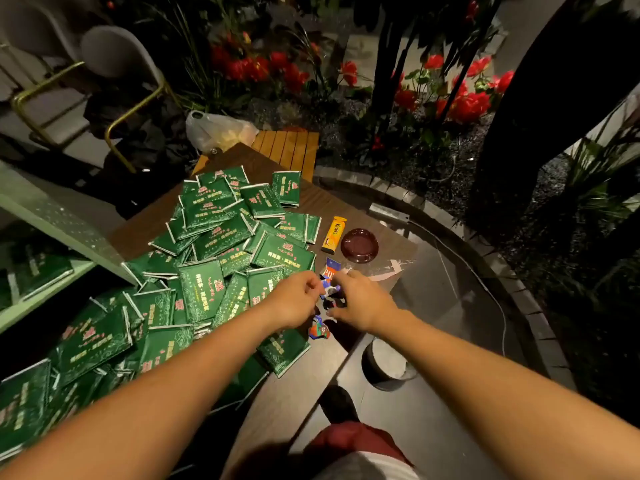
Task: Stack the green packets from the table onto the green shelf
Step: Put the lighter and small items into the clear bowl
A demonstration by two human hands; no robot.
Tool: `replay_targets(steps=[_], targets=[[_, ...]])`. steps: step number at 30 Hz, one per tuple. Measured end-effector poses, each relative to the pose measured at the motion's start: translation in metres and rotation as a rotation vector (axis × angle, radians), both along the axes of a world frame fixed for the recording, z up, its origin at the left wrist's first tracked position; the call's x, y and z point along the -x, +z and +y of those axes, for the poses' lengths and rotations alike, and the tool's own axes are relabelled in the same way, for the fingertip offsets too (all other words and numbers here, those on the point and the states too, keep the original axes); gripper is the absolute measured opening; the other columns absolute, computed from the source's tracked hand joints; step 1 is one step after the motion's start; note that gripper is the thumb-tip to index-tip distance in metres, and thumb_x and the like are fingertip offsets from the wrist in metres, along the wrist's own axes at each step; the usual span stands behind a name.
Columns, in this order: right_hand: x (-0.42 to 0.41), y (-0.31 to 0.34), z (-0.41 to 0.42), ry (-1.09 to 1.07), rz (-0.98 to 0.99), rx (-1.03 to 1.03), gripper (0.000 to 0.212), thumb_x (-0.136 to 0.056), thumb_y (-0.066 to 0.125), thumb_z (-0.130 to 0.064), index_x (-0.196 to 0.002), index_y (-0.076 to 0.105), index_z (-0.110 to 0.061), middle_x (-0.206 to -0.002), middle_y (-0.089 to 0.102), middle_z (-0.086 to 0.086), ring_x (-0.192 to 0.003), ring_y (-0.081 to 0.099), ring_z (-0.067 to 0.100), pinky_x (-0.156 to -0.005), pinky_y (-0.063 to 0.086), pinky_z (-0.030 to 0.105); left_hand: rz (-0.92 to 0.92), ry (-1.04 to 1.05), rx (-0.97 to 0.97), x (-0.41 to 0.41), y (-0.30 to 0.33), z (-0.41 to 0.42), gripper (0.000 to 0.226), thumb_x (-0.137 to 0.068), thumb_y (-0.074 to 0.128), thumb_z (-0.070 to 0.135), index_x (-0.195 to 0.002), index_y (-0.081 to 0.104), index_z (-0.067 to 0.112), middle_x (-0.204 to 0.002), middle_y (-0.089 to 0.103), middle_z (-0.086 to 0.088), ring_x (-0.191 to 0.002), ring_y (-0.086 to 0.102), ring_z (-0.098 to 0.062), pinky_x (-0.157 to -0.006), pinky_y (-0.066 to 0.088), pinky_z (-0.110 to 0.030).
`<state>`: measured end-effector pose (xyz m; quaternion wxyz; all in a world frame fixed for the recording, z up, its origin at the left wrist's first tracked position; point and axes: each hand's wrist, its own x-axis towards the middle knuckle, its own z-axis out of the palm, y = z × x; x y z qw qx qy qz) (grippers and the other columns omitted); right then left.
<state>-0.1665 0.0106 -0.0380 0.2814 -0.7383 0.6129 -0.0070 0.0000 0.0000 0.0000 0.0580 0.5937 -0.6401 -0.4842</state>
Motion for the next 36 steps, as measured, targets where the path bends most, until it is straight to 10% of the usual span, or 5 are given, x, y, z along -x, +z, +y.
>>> replay_targets(steps=[9, 15, 20, 26, 36], targets=[[0.010, -0.008, 0.001, -0.164, -0.100, 0.110, 0.010, -0.087, 0.065, -0.013, -0.095, 0.063, -0.009, -0.095, 0.064, 0.011, -0.087, 0.060, 0.030, -0.070, 0.047, 0.034, 0.013, 0.023, 0.006, 0.001, -0.007, 0.003, 0.009, -0.099, 0.058, 0.010, -0.105, 0.056, 0.016, -0.090, 0.057, 0.002, -0.070, 0.053, -0.011, -0.060, 0.043, -0.018], [0.006, 0.021, -0.025, -0.289, -0.552, -0.248, 0.023, -0.077, 0.084, -0.007, -0.085, 0.063, -0.009, -0.078, 0.065, 0.007, -0.070, 0.058, 0.014, -0.075, 0.054, 0.036, 0.018, -0.093, 0.036, 0.006, 0.003, -0.007, 0.065, -0.087, 0.077, 0.016, -0.141, 0.042, 0.024, -0.123, 0.053, 0.003, -0.096, 0.058, -0.014, -0.078, 0.043, -0.022], [0.003, 0.035, -0.040, -0.312, -0.741, -0.413, 0.018, -0.085, 0.079, -0.013, -0.094, 0.071, 0.001, -0.076, 0.066, 0.003, -0.067, 0.061, 0.008, -0.071, 0.056, 0.023, -0.016, 0.004, 0.074, 0.003, 0.002, -0.010, 0.036, -0.097, 0.062, 0.010, -0.131, 0.055, 0.021, -0.112, 0.065, -0.007, -0.090, 0.060, -0.021, -0.075, 0.044, -0.024], [0.042, 0.027, -0.085, -0.339, 0.087, 0.078, 0.066, -0.078, 0.081, -0.040, -0.131, 0.049, -0.019, -0.131, 0.048, 0.010, -0.122, 0.050, 0.029, -0.099, 0.050, 0.043, -0.006, 0.187, 0.073, -0.014, -0.003, -0.029, 0.017, -0.099, 0.062, 0.019, -0.114, 0.057, 0.025, -0.101, 0.063, -0.011, -0.061, 0.053, -0.014, -0.048, 0.038, -0.021], [0.042, -0.002, -0.120, -0.255, 0.241, -0.112, 0.096, -0.071, 0.080, -0.063, -0.146, 0.032, -0.026, -0.141, 0.038, 0.010, -0.133, 0.040, 0.033, -0.102, 0.048, 0.045, -0.014, 0.236, 0.001, 0.001, -0.013, -0.053, 0.023, -0.100, 0.060, 0.028, -0.118, 0.047, 0.024, -0.100, 0.064, -0.012, -0.075, 0.059, -0.021, -0.055, 0.041, -0.025]])
